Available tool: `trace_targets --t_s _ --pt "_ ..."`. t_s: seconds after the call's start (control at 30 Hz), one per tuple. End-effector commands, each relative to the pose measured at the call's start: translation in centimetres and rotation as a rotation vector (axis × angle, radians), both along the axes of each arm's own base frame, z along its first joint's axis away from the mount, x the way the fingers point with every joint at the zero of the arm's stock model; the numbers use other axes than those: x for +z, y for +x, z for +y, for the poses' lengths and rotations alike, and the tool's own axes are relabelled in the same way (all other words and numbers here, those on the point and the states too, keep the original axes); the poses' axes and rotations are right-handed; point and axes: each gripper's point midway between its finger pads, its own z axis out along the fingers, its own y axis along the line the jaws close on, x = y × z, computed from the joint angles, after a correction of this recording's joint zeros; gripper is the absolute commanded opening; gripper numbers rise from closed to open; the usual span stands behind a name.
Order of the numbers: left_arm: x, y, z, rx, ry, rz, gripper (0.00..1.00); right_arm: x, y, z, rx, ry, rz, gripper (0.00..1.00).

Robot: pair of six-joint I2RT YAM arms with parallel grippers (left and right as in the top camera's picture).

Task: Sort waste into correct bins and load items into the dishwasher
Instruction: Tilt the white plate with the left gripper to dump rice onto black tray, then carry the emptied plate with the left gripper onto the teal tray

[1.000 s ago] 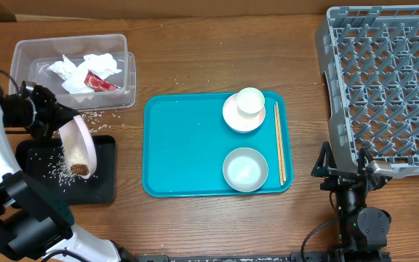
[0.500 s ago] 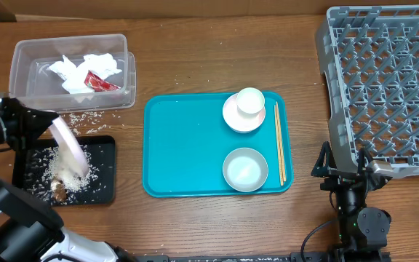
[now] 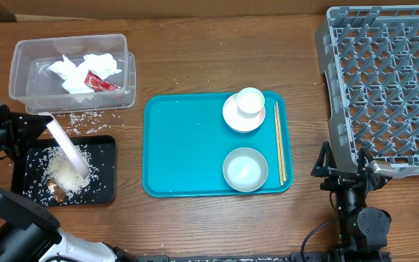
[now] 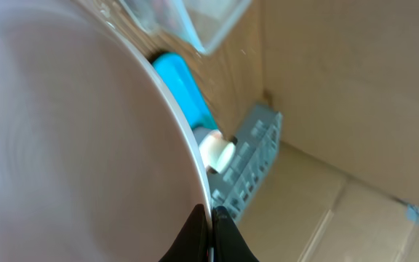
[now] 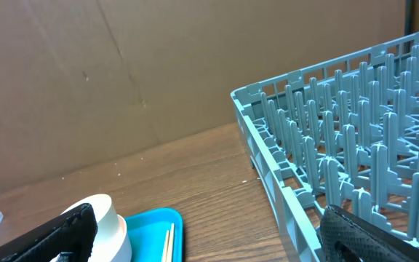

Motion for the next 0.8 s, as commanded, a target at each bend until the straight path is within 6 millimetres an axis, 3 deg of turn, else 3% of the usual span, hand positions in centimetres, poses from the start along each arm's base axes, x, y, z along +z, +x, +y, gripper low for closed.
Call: trace_targets --t_s 0.0,0.07,0.13,0.4,0.5,0.57,0.7,0.77 --pt "1.8 0.6 0.0 -0.026 0.039 -0.129 0.04 -0.3 0.0 -0.2 -0.012 -0.007 0.001 1.00" --pt "2.1 0.5 -0.3 -0.028 0.022 -0.135 0.04 -0.3 0.0 -0.2 -0.012 -0.007 0.001 1.00" --pt "1.1 1.1 1.2 -0.012 0.095 -0.129 0.04 -0.3 0.0 -0.2 -0.012 -0.007 0.001 1.00" --pt "1.4 0.0 -0.2 -0.024 0.025 -0.078 0.04 -0.3 0.0 -0.2 -0.012 -0.007 0.001 1.00" --pt "1.1 0.2 0.3 -0.055 0.095 -0.123 0.04 -0.3 0.0 -0.2 -0.012 -0.007 0.001 1.00" --pt "1.1 -0.7 -0.5 -0.049 0.037 -0.057 0.04 -0.3 0.0 -0.2 -0.012 -0.007 0.001 1.00" --pt "1.0 -0.4 -1.5 -0.082 0.041 -0.053 0.04 -0.3 0.0 -0.2 -0.012 -0.007 0.001 1.00" --pt "1.8 0.3 -3.7 -0.116 0.006 -0.064 0.04 -0.3 0.0 -0.2 -0.012 -0.007 0.001 1.00"
